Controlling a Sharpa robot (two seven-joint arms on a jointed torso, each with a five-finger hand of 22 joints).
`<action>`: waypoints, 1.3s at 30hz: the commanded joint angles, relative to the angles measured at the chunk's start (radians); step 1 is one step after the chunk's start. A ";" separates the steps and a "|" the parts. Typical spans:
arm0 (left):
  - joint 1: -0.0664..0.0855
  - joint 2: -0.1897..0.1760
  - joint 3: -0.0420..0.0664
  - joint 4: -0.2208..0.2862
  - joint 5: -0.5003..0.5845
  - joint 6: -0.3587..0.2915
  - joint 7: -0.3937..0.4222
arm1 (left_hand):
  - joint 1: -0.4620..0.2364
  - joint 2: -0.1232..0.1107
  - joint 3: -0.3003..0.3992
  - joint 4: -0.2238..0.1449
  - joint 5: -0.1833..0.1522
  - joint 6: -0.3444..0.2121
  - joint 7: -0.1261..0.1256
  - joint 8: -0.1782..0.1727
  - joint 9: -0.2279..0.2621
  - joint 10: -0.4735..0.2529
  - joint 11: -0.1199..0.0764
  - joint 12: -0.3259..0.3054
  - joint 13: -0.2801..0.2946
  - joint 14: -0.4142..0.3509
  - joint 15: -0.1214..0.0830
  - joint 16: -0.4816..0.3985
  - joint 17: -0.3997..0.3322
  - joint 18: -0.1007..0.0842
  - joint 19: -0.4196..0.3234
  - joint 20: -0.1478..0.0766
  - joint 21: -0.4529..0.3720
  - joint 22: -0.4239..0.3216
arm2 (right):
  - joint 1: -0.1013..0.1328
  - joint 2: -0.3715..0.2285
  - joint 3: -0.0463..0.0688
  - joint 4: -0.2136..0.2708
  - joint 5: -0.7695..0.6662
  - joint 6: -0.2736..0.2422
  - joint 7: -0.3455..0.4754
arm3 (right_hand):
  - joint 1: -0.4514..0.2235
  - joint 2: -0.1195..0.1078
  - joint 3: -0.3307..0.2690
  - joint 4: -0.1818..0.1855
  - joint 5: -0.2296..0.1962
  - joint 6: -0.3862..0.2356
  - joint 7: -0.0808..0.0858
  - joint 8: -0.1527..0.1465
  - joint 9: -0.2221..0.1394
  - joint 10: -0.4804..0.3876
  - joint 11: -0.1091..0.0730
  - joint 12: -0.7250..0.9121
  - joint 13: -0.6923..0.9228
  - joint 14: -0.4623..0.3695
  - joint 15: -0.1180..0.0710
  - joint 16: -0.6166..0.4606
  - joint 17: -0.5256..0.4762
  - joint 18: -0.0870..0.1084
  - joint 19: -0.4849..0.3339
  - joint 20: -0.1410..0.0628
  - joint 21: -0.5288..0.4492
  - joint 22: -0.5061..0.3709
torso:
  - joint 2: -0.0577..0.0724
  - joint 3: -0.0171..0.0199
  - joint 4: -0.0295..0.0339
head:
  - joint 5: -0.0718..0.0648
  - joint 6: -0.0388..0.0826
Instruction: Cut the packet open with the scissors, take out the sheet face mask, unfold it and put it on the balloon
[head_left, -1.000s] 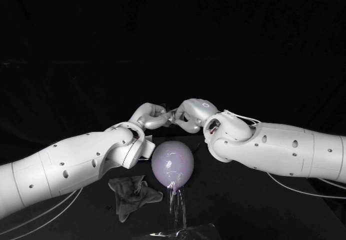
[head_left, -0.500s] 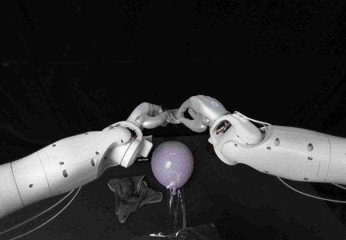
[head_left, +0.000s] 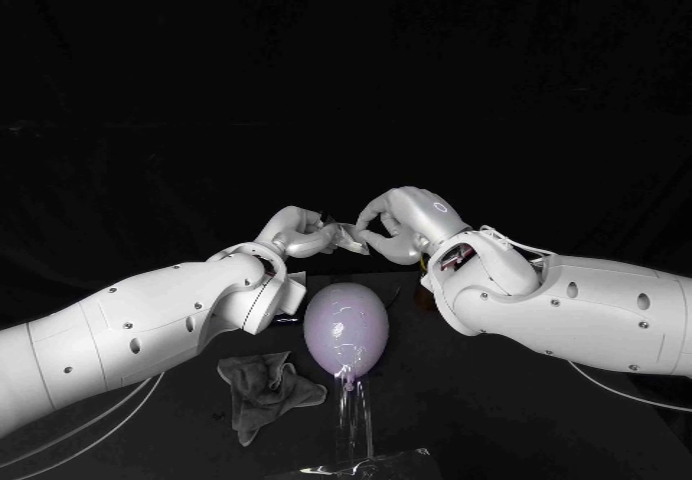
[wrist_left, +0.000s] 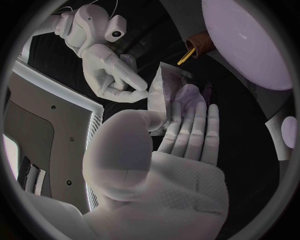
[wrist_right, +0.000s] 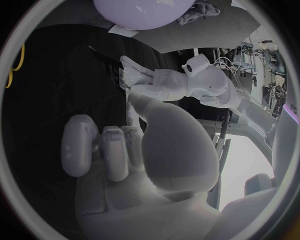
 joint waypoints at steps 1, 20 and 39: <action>0.002 0.004 0.002 0.002 -0.004 0.013 0.003 | 0.009 -0.002 0.018 -0.017 0.005 -0.001 -0.003 0.001 0.000 0.010 0.000 -0.002 0.000 0.006 0.000 -0.007 -0.001 0.003 0.003 0.003 -0.007 -0.001 | 0.002 0.011 0.001 -0.011 0.004 0.037 0.011 | -0.015 0.004 0.004 0.005 0.003 -0.027 0.005 0.001 0.028 0.103 -0.003 0.006 0.263 0.104 -0.007 0.003 0.263 -0.004 -0.002 -0.006 -0.009 0.189 | -0.001 -0.0004 -0.0001 | 0.000 0.000; 0.002 0.006 0.002 0.004 0.006 0.015 0.004 | 0.010 -0.002 0.021 -0.019 0.005 0.000 -0.002 0.004 0.001 0.013 0.000 -0.005 0.000 0.011 -0.001 -0.011 -0.005 0.004 0.006 0.002 -0.006 -0.001 | 0.002 0.063 -0.002 -0.067 -0.132 0.205 -0.036 | -0.025 -0.036 -0.018 -0.002 0.003 -0.098 0.038 -0.038 0.008 0.098 0.025 -0.004 0.258 0.104 0.017 0.003 0.263 -0.004 -0.009 0.009 -0.023 0.186 | 0.001 -0.0001 0.0002 | 0.001 -0.004; 0.002 0.001 0.001 0.014 0.034 0.048 0.033 | 0.001 -0.002 0.028 -0.010 0.004 -0.009 -0.002 0.014 0.006 0.034 -0.001 -0.014 0.001 0.022 0.000 -0.036 -0.023 -0.009 -0.011 0.004 -0.027 -0.014 | 0.001 0.077 -0.004 -0.113 -0.218 0.183 -0.136 | -0.037 -0.070 -0.027 0.006 0.003 -0.153 0.068 -0.088 -0.027 0.090 0.050 -0.019 0.252 0.104 0.037 0.003 0.263 -0.005 -0.008 0.026 -0.019 0.187 | 0.000 0.0000 -0.0004 | -0.002 -0.007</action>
